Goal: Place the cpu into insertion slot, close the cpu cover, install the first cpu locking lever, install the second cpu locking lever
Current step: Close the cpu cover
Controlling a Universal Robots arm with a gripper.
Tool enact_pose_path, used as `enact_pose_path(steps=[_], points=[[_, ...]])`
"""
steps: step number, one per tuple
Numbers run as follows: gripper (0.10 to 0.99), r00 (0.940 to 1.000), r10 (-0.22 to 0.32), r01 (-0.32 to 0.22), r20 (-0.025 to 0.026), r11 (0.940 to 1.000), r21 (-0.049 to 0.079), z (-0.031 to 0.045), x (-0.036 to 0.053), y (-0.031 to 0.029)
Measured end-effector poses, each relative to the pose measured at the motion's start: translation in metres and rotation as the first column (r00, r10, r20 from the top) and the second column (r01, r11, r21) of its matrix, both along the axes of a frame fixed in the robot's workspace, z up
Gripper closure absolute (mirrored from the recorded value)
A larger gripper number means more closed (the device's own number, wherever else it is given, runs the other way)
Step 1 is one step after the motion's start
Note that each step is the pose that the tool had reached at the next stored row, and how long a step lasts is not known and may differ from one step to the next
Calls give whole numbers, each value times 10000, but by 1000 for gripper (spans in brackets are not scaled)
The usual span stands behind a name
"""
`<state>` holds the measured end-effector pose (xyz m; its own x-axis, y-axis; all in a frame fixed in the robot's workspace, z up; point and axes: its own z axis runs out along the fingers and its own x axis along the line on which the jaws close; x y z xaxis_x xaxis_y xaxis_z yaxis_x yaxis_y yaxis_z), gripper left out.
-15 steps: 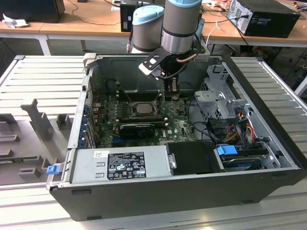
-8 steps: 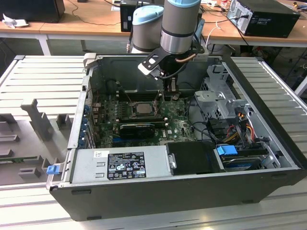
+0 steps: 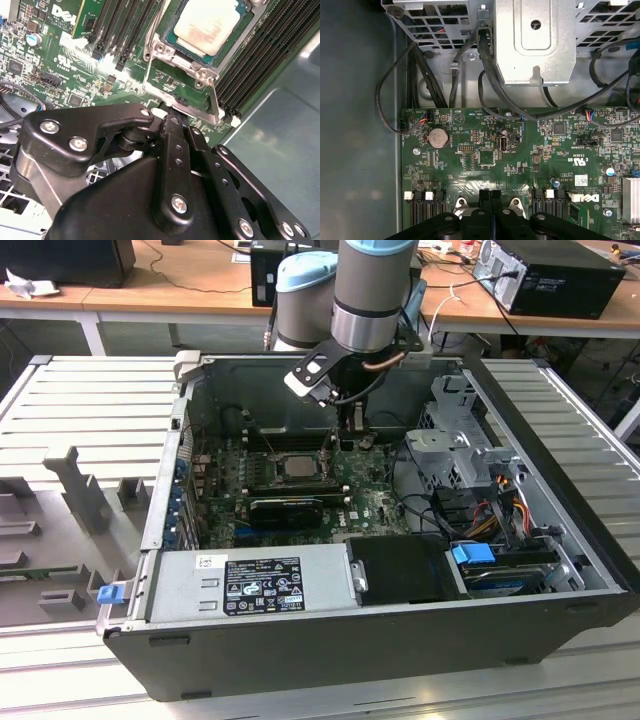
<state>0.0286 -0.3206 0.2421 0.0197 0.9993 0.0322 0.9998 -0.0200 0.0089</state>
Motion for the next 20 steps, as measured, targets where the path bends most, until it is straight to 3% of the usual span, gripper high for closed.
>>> enact_pose_path(steps=[20], points=[[980,10000,0,0,0,10000,0,0,-78,0]])
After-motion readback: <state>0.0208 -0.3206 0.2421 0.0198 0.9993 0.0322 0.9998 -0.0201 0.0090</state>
